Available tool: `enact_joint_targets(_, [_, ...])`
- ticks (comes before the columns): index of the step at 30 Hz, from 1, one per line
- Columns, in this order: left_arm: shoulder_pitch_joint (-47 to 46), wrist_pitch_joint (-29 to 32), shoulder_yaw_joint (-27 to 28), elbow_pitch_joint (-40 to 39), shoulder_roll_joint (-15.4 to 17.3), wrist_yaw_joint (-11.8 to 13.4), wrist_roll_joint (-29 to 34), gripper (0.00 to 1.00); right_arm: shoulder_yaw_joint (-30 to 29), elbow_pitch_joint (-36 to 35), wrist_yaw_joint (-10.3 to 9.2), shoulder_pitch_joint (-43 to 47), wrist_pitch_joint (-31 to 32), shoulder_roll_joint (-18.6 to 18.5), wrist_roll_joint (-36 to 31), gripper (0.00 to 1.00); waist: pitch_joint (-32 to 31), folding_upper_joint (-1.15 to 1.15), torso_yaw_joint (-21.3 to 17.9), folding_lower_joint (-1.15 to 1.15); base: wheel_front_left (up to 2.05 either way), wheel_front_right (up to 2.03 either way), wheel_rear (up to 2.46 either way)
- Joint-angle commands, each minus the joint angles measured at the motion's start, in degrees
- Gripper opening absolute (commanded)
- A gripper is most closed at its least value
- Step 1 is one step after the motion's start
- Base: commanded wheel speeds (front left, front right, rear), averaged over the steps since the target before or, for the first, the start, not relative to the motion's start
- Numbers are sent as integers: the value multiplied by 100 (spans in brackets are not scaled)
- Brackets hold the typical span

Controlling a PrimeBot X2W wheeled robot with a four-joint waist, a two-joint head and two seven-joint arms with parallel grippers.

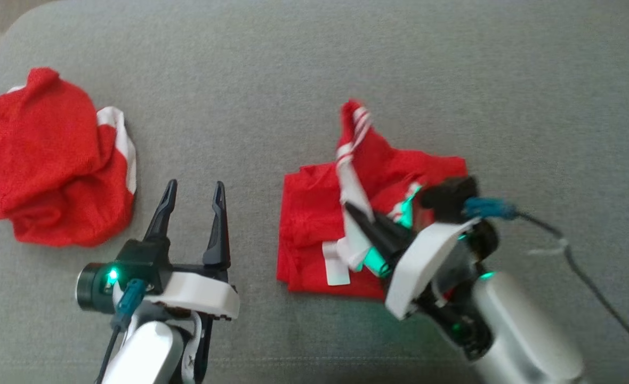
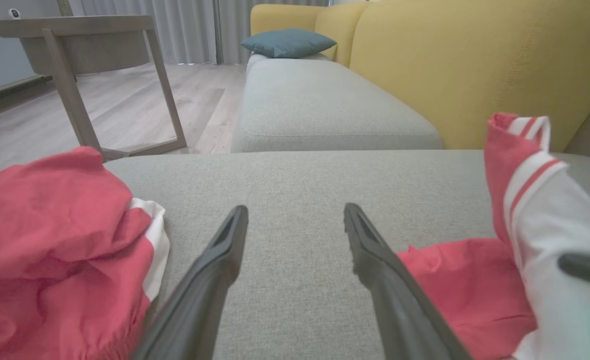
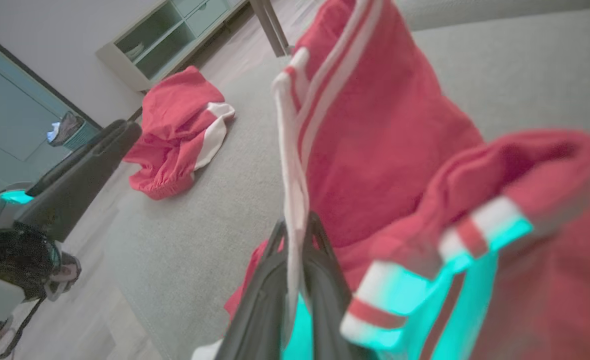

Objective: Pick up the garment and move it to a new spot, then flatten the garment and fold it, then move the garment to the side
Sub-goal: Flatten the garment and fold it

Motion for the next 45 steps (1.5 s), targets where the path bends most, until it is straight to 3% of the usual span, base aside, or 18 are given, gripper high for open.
enact_joint_targets(1, [-308,-22,187,-138,19,-18,-25,100,274,283,37,-218,-326,266,120,0,135,0,141,0,0,0,0])
enact_joint_targets(6, [-360,-51,175,-89,-25,-21,-9,100,453,976,37,-400,-761,414,221,0,223,0,199,0,0,0,0])
enact_joint_targets(8, [-369,-60,181,-65,-30,-25,-11,100,496,1154,37,-471,-926,437,283,57,241,0,192,0,0,0,0])
enact_joint_targets(9, [-372,-65,183,-54,-32,-26,-11,100,506,1207,37,-506,-1041,446,327,100,246,0,183,0,0,0,0])
enact_joint_targets(12, [-375,-72,186,-33,-34,-29,-14,100,570,1235,37,-601,-1302,457,357,100,244,0,161,0,0,0,0])
enact_joint_targets(18, [-378,-87,189,8,-30,-41,-16,100,700,776,37,-824,-2492,354,143,100,178,0,78,0,0,0,0])
enact_joint_targets(25, [-304,-96,215,12,9,-1,-28,100,-217,148,37,-459,-3214,-235,-346,100,68,0,-47,0,0,0,0])
enact_joint_targets(31, [-221,-88,268,-2,90,50,-52,100,-1592,-309,37,391,-3140,-604,-911,100,-27,0,-166,0,0,0,0])
enact_joint_targets(35, [-169,-81,307,1,154,70,-77,100,-2286,-618,37,1003,-2961,-600,-1136,100,-89,0,-243,0,0,0,0])
enact_joint_targets(45, [-77,-56,370,14,271,140,-113,100,-2713,-1253,37,1749,-2590,-327,-1376,100,-158,0,-309,0,0,0,0])
